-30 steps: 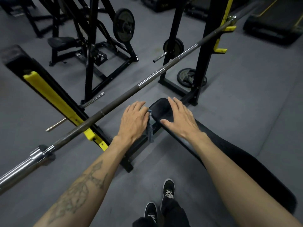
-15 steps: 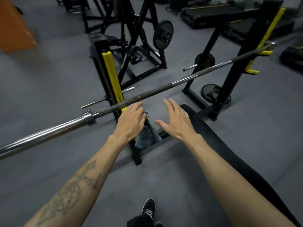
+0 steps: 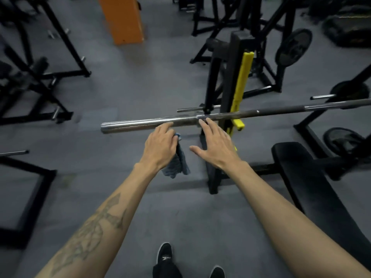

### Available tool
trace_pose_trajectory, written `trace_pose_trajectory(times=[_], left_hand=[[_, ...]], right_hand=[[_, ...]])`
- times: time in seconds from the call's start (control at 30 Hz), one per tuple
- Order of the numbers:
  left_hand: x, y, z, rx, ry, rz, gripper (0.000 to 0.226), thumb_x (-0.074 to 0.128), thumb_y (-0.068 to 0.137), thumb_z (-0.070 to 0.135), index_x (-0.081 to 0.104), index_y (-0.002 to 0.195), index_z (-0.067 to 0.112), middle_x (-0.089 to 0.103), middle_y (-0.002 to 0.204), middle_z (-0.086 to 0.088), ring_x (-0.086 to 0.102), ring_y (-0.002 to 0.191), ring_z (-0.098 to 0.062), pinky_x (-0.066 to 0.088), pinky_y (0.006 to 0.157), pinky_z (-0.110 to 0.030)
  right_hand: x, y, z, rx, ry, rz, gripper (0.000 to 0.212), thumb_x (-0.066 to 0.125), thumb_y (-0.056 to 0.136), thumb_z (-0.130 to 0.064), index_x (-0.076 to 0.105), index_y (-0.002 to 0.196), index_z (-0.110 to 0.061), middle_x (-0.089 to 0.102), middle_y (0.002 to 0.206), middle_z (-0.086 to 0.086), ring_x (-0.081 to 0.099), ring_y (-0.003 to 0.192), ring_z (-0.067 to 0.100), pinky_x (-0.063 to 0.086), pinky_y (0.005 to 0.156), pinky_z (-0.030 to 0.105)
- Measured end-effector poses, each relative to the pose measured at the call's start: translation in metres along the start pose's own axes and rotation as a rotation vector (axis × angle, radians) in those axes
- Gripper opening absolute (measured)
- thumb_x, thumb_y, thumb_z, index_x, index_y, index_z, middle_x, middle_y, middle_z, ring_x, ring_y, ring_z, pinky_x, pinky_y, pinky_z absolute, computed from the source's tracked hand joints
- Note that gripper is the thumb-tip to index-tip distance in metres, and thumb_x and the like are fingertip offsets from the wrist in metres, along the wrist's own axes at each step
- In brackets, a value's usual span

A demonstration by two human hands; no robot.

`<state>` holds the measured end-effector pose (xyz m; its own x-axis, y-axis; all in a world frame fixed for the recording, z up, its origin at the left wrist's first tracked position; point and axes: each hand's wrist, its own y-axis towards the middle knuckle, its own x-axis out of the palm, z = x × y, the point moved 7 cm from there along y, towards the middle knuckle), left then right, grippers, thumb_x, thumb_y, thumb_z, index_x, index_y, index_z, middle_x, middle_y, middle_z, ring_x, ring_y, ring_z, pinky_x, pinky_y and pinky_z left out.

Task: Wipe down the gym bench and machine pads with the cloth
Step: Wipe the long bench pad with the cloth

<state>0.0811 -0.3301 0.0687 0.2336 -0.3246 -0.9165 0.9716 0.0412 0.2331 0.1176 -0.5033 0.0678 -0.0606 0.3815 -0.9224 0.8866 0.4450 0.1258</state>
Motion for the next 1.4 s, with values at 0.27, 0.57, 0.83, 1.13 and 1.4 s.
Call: trace_pose_trajectory(times=[0.27,0.57,0.83,1.13,1.4], left_hand=[[-0.068,-0.028,-0.158,-0.083,0.047,0.058,0.026,0.050,0.104,0.020,0.069,0.105,0.004,0.055,0.145,-0.011,0.051,0.133,-0.031,0.042,0.105,-0.045],[-0.132,-0.040,-0.311,-0.137,0.068,0.045,0.025,0.047,0.105,0.022,0.066,0.105,0.006,0.049,0.151,-0.012,0.044,0.140,-0.031,0.039,0.108,-0.046],[-0.136,-0.008,-0.395,-0.111,0.058,0.014,0.025,0.047,0.105,0.024,0.066,0.107,0.008,0.049,0.152,-0.011,0.042,0.142,-0.030,0.036,0.111,-0.044],[-0.129,0.071,-0.498,-0.047,0.077,-0.023,0.026,0.046,0.105,0.025,0.065,0.106,0.007,0.049,0.151,-0.012,0.042,0.141,-0.031,0.036,0.110,-0.045],[-0.133,0.135,-0.522,0.037,0.040,-0.015,0.026,0.045,0.105,0.024,0.065,0.105,0.008,0.049,0.151,-0.012,0.044,0.139,-0.032,0.037,0.109,-0.045]], right_hand=[[0.062,0.060,-0.164,-0.123,0.004,-0.018,0.090,0.059,0.090,-0.061,0.015,0.160,-0.024,0.014,0.167,0.007,0.017,0.153,0.027,0.021,0.123,0.049],[0.124,0.122,-0.303,-0.140,0.000,-0.052,0.087,0.056,0.092,-0.061,0.015,0.160,-0.024,0.012,0.168,0.007,0.015,0.154,0.027,0.019,0.123,0.049],[0.166,0.186,-0.354,-0.106,-0.052,-0.047,0.088,0.055,0.092,-0.061,0.016,0.160,-0.022,0.015,0.167,0.008,0.016,0.153,0.028,0.021,0.122,0.048],[0.219,0.278,-0.376,-0.019,-0.001,-0.017,0.087,0.058,0.091,-0.057,0.017,0.160,-0.022,0.015,0.167,0.008,0.016,0.153,0.027,0.021,0.122,0.048],[0.217,0.322,-0.368,0.075,-0.038,0.001,0.086,0.056,0.092,-0.059,0.016,0.160,-0.022,0.013,0.167,0.007,0.016,0.153,0.027,0.021,0.122,0.048]])
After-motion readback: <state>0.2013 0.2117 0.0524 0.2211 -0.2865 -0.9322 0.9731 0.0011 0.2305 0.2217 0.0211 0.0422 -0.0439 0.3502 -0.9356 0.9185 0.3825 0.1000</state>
